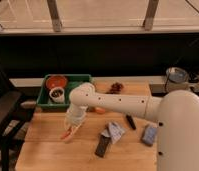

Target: Place pepper in tray

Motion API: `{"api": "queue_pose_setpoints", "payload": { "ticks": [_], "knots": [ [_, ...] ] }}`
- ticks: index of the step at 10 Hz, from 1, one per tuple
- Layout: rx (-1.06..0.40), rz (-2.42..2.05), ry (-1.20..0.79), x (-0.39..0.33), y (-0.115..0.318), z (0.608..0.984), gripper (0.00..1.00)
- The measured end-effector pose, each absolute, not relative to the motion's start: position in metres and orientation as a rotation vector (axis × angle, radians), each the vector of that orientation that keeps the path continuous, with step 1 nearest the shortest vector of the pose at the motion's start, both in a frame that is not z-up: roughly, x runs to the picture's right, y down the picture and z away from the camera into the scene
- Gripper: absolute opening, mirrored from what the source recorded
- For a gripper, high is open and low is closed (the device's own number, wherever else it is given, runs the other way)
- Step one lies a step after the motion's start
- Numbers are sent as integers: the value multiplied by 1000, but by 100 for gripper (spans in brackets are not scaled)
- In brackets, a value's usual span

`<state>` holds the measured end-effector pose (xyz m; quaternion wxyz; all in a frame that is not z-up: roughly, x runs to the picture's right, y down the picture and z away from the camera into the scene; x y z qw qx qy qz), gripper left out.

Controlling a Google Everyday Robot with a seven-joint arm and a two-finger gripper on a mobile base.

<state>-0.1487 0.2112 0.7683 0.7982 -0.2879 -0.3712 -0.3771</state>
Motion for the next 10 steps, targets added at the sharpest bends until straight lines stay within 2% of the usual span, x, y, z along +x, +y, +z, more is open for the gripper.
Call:
{"api": "queue_pose_setpoints", "payload": {
  "ticks": [2,5,7,10],
  "knots": [
    [-558,-790,-809,-144,190,755,0],
    [-445,-770,-797,-133,123,744,0],
    [-381,-763,-776,-125,79,762,0],
    [-335,-773,-746,-116,42,795,0]
  ]
}}
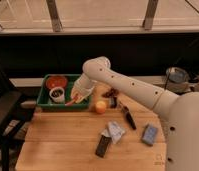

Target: Place pepper in tray

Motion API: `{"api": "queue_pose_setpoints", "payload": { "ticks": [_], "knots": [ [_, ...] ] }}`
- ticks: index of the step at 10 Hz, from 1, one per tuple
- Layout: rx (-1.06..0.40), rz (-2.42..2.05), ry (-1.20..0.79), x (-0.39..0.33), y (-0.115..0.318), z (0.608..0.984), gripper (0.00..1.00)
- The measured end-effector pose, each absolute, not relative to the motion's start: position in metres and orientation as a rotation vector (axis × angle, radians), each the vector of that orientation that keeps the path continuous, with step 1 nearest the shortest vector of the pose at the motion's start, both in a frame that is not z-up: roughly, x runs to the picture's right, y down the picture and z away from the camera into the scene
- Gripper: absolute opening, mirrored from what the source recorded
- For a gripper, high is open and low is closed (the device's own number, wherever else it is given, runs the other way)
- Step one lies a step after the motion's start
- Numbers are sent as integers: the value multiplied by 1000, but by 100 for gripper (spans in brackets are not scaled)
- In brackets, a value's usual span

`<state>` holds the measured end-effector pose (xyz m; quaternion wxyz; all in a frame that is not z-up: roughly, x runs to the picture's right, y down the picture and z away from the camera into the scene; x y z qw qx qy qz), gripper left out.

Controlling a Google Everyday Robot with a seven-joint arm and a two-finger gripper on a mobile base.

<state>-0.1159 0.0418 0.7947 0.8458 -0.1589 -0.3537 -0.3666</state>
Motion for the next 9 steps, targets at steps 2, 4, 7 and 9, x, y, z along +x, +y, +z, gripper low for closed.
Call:
{"api": "queue_pose_setpoints", "payload": {
  "ticks": [2,4,7,9],
  "knots": [
    [-331,-774,-742,-114,38,799,0],
    [-332,-773,-742,-113,38,799,0],
    [-344,-735,-746,-105,38,813,1],
    [-334,-721,-755,-102,23,838,17]
  ]
}}
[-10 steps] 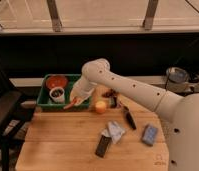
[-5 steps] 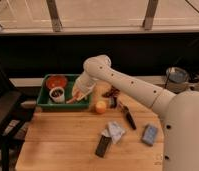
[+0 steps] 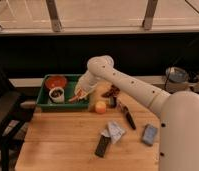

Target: Place pepper in tray

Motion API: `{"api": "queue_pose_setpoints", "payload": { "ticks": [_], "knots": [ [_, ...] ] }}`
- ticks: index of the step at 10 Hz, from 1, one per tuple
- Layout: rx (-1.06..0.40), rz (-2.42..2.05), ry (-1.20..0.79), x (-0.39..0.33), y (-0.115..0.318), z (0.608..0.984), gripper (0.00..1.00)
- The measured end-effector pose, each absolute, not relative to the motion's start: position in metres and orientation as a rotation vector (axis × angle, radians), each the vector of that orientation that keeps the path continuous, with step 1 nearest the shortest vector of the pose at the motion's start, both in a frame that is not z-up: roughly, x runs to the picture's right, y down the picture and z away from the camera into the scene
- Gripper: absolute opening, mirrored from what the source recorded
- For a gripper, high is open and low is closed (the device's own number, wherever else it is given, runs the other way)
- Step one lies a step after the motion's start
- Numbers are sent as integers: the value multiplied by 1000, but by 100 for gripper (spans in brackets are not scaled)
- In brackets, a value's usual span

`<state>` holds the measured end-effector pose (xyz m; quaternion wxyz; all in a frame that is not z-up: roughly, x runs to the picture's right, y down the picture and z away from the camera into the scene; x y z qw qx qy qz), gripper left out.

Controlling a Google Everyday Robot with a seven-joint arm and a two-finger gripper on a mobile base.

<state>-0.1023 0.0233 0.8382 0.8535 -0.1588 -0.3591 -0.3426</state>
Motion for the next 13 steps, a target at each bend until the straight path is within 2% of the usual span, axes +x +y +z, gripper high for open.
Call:
{"api": "queue_pose_setpoints", "payload": {
  "ticks": [3,6,7,10,13],
  "knots": [
    [-320,-694,-776,-97,14,862,45],
    [-338,-683,-815,-114,25,880,76],
    [-345,-680,-823,-117,28,882,80],
    [-367,-675,-830,-123,38,884,80],
    [-381,-692,-720,-101,25,861,80]
  ]
}}
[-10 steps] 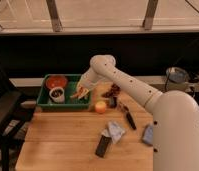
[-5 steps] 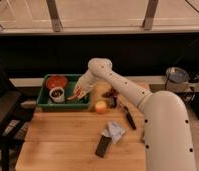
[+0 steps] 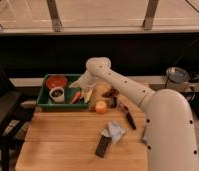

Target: Place pepper in tray

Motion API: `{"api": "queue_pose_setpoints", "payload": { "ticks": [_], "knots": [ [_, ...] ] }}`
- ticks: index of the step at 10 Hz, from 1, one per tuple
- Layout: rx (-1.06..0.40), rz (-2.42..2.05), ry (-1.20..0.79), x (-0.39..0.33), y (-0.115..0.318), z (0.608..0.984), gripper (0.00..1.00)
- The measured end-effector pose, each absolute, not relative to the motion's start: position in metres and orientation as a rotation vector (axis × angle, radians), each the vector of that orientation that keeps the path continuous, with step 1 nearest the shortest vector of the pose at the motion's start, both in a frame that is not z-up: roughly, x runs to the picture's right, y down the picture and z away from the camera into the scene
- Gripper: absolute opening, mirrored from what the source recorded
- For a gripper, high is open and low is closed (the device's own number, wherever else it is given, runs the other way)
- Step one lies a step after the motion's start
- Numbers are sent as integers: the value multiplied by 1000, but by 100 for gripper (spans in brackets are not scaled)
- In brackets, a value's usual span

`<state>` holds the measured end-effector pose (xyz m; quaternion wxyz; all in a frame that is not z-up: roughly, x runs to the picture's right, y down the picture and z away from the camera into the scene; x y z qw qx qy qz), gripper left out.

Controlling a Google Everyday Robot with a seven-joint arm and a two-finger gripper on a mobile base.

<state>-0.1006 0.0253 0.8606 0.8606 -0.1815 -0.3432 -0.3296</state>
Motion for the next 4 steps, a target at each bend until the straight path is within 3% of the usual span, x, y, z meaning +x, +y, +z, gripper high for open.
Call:
{"api": "queue_pose_setpoints", "payload": {
  "ticks": [4],
  "knots": [
    [-418,-678,-574,-47,7,809,80]
  ]
}}
